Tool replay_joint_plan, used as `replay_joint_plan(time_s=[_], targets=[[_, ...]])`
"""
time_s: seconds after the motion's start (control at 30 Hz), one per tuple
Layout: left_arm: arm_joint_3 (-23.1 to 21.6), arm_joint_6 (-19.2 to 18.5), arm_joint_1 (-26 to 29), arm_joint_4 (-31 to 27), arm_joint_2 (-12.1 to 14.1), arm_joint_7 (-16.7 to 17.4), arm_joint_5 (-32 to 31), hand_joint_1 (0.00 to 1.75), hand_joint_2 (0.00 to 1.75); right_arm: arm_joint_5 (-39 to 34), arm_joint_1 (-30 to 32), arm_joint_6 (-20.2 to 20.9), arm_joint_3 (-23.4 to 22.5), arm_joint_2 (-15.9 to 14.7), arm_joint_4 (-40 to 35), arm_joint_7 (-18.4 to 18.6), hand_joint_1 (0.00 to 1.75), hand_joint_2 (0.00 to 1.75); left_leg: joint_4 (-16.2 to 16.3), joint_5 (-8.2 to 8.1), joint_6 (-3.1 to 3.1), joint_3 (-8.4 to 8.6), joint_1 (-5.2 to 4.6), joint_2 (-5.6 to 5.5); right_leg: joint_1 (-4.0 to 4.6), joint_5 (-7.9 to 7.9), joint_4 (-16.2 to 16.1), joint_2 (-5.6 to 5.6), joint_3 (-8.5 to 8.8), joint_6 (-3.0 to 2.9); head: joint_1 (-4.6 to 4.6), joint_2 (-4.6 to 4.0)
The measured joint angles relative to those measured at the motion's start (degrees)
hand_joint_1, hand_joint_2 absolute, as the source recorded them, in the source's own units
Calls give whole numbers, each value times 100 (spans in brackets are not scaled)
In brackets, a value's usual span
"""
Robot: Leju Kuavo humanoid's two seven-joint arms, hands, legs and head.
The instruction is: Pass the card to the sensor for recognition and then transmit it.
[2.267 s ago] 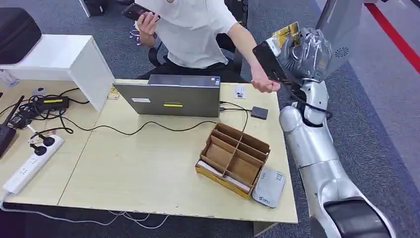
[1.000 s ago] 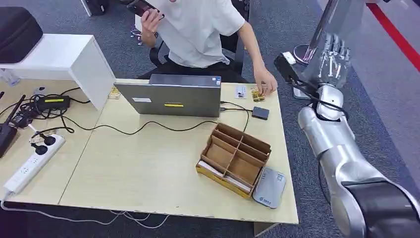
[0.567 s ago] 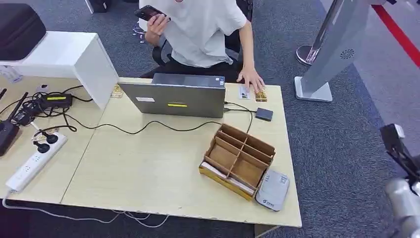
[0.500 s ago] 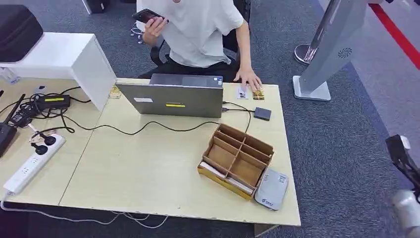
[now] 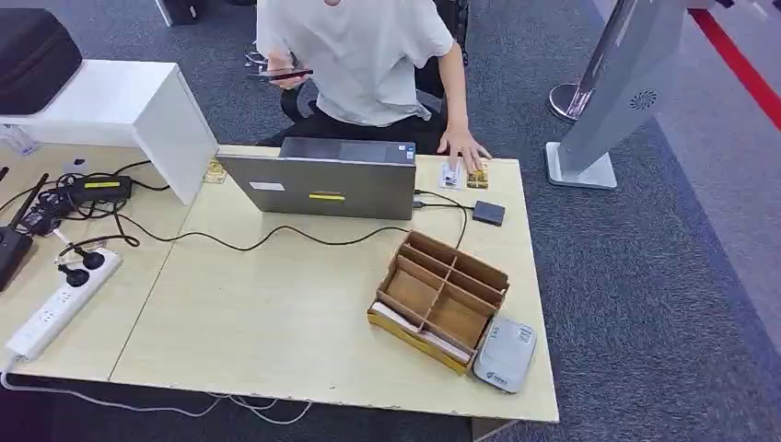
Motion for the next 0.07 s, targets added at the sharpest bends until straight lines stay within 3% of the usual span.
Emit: replay_joint_plan(time_s=[0.07], targets=[[15, 31, -20, 0, -22, 57, 2, 0, 175, 75, 118, 106, -20, 501, 156, 237, 0, 175, -4, -11, -16, 9, 0, 16, -7, -5, 8, 18, -2, -8, -18, 0]])
